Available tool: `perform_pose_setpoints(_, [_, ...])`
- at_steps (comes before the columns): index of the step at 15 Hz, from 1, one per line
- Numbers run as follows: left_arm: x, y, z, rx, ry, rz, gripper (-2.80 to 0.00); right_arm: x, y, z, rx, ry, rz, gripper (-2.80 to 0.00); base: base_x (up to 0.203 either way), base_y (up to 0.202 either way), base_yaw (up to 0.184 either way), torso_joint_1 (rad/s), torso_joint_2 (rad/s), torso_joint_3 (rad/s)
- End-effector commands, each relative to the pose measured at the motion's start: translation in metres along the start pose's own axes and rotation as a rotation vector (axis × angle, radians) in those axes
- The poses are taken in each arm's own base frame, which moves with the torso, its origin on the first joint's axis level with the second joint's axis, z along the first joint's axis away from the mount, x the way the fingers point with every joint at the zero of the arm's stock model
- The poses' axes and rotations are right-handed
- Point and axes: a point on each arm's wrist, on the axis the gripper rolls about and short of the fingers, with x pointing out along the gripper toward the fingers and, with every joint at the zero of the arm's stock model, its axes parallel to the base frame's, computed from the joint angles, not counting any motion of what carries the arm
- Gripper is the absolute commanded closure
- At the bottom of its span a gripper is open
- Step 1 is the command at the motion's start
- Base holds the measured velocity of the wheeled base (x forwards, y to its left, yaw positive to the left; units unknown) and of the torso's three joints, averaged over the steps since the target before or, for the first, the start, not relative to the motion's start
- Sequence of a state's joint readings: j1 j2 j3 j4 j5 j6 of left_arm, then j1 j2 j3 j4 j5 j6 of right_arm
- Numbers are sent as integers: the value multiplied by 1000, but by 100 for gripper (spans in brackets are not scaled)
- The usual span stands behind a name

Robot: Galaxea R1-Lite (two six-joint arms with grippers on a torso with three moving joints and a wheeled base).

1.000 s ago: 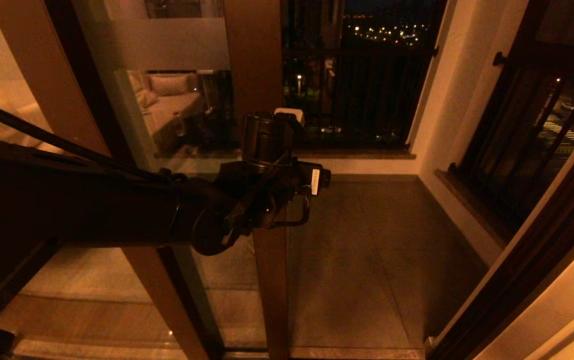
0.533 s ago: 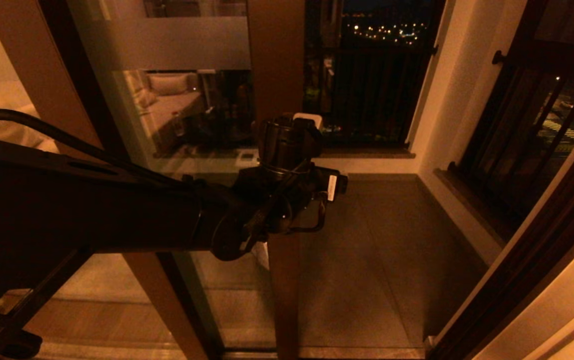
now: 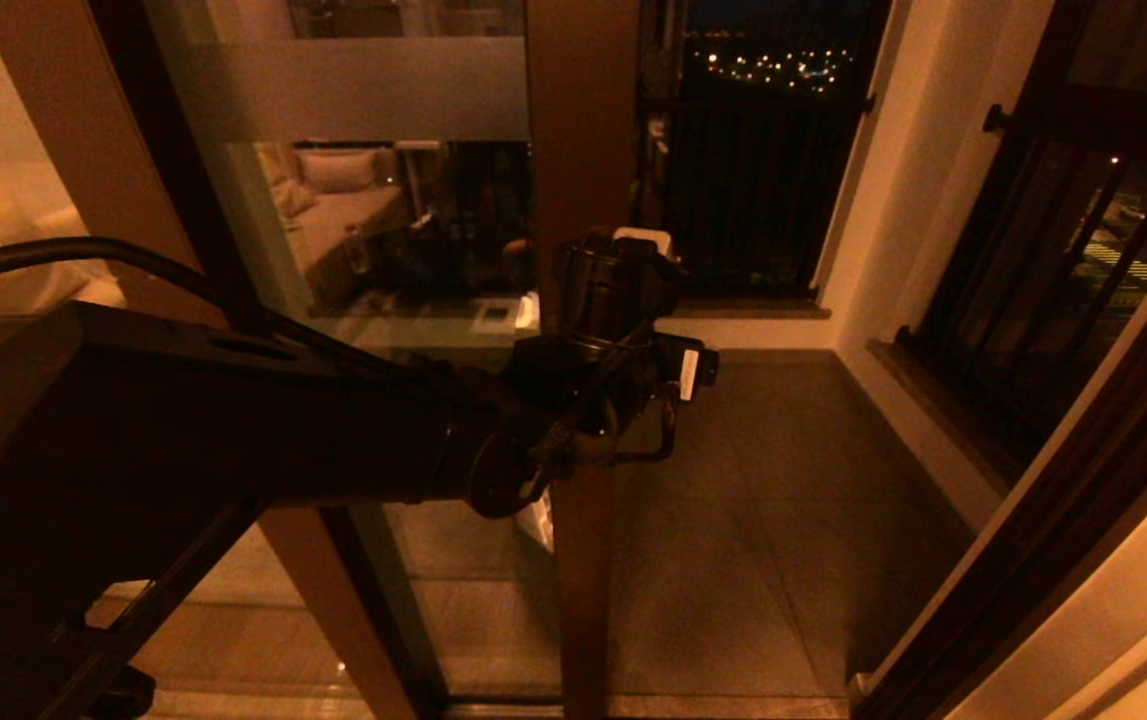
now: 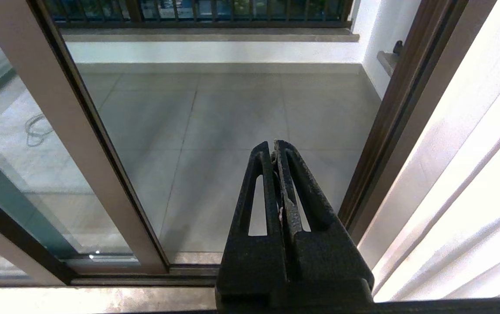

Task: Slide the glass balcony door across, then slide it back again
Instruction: Close the slid door

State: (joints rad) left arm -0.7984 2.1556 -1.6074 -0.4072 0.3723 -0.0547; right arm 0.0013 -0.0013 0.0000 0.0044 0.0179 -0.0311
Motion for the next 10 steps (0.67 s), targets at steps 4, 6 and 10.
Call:
perform_pose_setpoints(4, [7, -12, 0, 3, -10, -21, -280, 0, 0, 0, -1, 0, 1, 0, 0, 0, 0, 0, 0, 0])
perform_pose_setpoints(6, [8, -14, -3, 11, -5, -25, -280, 0, 0, 0, -1, 0, 1, 0, 0, 0, 0, 0, 0, 0])
perform_pose_setpoints(10, [5, -24, -4, 27, -6, -46, -280, 0, 0, 0, -1, 0, 2, 0, 0, 0, 0, 0, 0, 0])
